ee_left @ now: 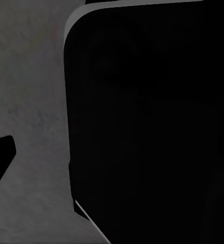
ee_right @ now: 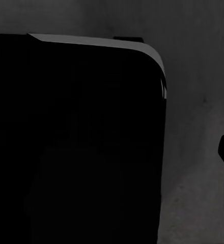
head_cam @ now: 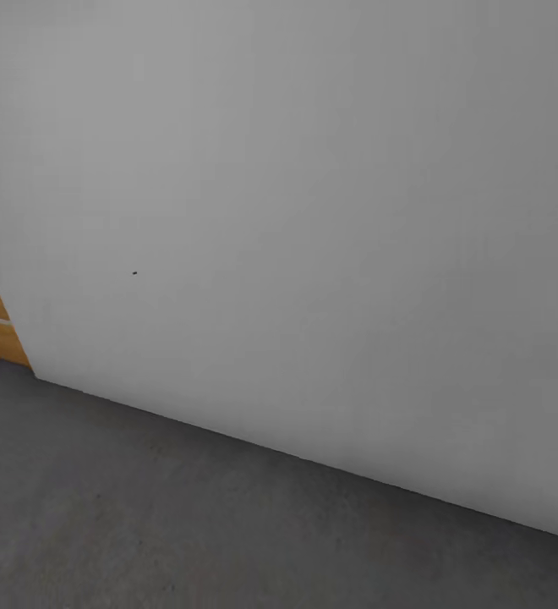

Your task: Move the two storage containers from the living room to the garage. In the garage, place one container on the floor and stack the other container on top of it (either order is fine).

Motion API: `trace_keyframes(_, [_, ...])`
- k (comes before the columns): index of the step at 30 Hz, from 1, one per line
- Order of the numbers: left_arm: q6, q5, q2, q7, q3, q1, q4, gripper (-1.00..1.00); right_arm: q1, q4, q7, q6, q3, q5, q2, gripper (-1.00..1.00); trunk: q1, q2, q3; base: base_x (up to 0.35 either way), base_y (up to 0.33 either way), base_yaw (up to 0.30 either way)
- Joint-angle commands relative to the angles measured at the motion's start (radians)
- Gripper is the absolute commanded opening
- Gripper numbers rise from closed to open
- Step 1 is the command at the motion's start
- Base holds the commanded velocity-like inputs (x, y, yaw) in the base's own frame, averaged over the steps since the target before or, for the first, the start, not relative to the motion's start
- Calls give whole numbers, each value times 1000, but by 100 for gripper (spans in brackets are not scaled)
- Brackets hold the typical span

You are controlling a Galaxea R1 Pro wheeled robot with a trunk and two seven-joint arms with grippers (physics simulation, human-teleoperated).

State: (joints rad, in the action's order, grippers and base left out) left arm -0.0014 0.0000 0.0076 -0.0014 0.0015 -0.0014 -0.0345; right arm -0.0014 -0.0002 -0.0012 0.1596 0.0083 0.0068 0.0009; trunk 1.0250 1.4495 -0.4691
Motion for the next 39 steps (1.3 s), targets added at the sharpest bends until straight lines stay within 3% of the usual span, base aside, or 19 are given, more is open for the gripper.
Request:
trace_keyframes(1, [0, 0, 0, 0, 0, 0, -1, 100, 0, 0, 0, 4, 0, 0, 0, 100, 0, 0, -1, 0, 0, 275])
trace_keyframes(39, [0, 0, 0, 0, 0, 0, -1, 100, 0, 0, 10, 23, -3, -3, -2, 100, 0, 0, -1, 0, 0, 275])
